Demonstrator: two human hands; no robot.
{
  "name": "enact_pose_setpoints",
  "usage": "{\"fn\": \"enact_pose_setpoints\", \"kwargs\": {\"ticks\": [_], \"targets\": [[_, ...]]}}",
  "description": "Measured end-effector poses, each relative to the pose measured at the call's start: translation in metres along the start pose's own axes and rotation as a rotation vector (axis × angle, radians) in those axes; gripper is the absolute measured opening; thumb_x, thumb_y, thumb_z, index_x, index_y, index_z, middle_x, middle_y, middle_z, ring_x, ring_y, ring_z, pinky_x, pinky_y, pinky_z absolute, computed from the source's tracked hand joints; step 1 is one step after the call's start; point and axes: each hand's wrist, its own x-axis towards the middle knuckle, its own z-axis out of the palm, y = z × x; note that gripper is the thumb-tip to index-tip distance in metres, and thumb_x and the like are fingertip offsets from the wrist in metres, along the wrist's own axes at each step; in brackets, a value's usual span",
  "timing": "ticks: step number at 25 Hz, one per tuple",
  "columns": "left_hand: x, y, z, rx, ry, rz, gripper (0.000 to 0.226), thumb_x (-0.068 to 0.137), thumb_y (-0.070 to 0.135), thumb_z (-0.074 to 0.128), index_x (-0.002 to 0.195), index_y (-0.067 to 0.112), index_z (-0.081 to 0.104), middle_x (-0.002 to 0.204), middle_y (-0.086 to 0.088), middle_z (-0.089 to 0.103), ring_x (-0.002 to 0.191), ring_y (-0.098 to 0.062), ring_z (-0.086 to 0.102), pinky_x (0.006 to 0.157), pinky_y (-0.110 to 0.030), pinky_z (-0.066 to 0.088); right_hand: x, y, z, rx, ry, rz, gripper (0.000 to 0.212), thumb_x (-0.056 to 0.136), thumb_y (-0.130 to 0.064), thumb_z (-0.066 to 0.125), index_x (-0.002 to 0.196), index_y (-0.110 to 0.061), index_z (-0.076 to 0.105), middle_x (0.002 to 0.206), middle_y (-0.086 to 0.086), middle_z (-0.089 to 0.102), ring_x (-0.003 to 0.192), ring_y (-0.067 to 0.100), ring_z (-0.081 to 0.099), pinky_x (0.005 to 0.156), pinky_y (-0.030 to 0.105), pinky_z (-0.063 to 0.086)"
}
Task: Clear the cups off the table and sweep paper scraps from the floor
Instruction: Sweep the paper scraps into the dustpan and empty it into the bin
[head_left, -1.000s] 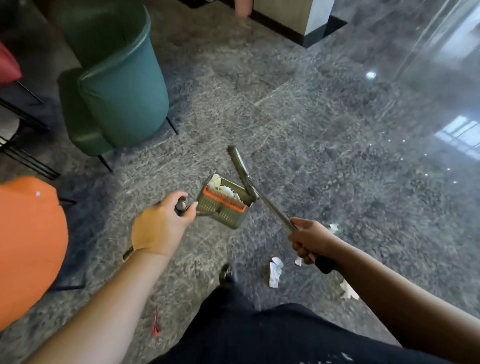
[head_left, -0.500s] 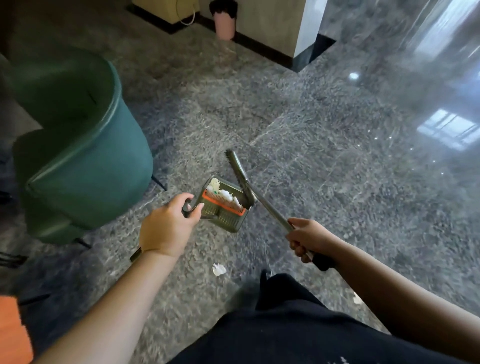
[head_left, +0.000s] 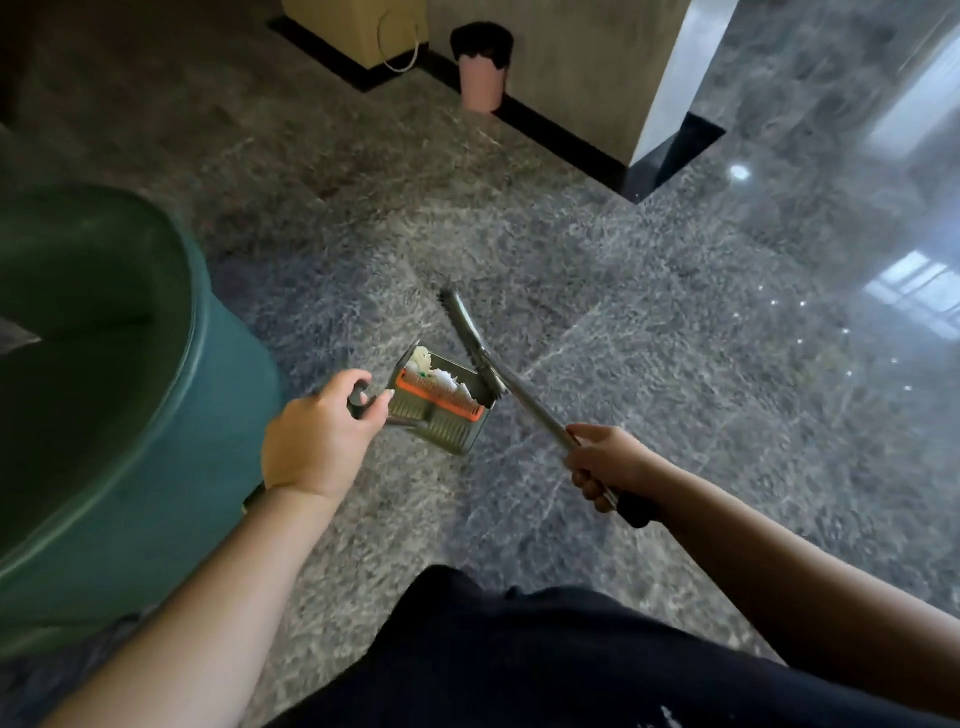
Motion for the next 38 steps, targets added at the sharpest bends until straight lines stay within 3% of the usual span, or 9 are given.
{"fn": "enact_pose_setpoints", "kwargs": {"ticks": [8, 18, 25, 29, 32, 38], "targets": [[0.272, -0.028, 0.086, -0.016, -0.012, -0.001, 0.032, 0.079, 0.043, 0.074, 0.103, 0.023, 0.070, 0.073, -0.017, 0.070, 0.069, -0.044, 0.064, 0.058, -0.042, 0.050, 0.188, -0.206, -0.033, -0.010, 0.016, -0.025, 0.031, 0.089, 0.002, 0.046, 0.119, 0.008, 0.048, 0.058, 0.008, 0.044, 0.035, 0.013, 0.039, 0.039, 0.018, 0.031], [0.615, -0.011, 0.181, -0.035, 0.008, 0.155, 0.030, 0.076, 0.032, 0.079, 0.099, 0.016, 0.073, 0.067, -0.018, 0.068, 0.062, -0.042, 0.064, 0.052, -0.042, 0.051, 0.390, -0.439, -0.118, 0.082, 0.017, -0.043, 0.016, 0.089, 0.003, 0.044, 0.099, -0.006, 0.053, 0.061, 0.009, 0.041, 0.036, 0.013, 0.036, 0.039, 0.017, 0.028], [0.825, 0.028, 0.259, 0.013, 0.064, 0.121, 0.029, 0.075, 0.033, 0.080, 0.099, 0.017, 0.073, 0.067, -0.017, 0.069, 0.060, -0.043, 0.064, 0.050, -0.042, 0.049, 0.548, -0.604, -0.218, 0.067, 0.017, -0.043, 0.027, 0.090, -0.001, 0.047, 0.111, -0.013, 0.057, 0.061, 0.008, 0.046, 0.039, 0.013, 0.040, 0.041, 0.020, 0.032], [0.935, 0.048, 0.291, 0.015, 0.090, 0.106, 0.028, 0.073, 0.031, 0.082, 0.096, 0.017, 0.074, 0.067, -0.015, 0.070, 0.058, -0.041, 0.064, 0.049, -0.039, 0.049, 0.619, -0.683, -0.261, 0.079, 0.025, -0.041, 0.021, 0.089, -0.002, 0.049, 0.098, -0.020, 0.054, 0.060, 0.007, 0.047, 0.038, 0.013, 0.040, 0.042, 0.021, 0.033], [1.024, 0.058, 0.326, -0.002, 0.073, 0.114, 0.028, 0.075, 0.031, 0.081, 0.098, 0.016, 0.074, 0.069, -0.015, 0.070, 0.061, -0.042, 0.065, 0.054, -0.041, 0.050, 0.678, -0.736, -0.292, 0.074, 0.037, -0.048, 0.016, 0.088, -0.003, 0.049, 0.097, -0.010, 0.060, 0.056, 0.004, 0.047, 0.037, 0.012, 0.041, 0.040, 0.020, 0.033], [1.213, 0.078, 0.378, -0.024, 0.064, 0.262, 0.027, 0.079, 0.029, 0.078, 0.098, 0.011, 0.073, 0.070, -0.017, 0.069, 0.061, -0.040, 0.063, 0.052, -0.041, 0.051, 0.785, -0.854, -0.358, 0.056, 0.069, -0.095, 0.015, 0.088, -0.004, 0.050, 0.095, -0.012, 0.061, 0.051, 0.000, 0.047, 0.038, 0.013, 0.042, 0.042, 0.022, 0.036]]}}
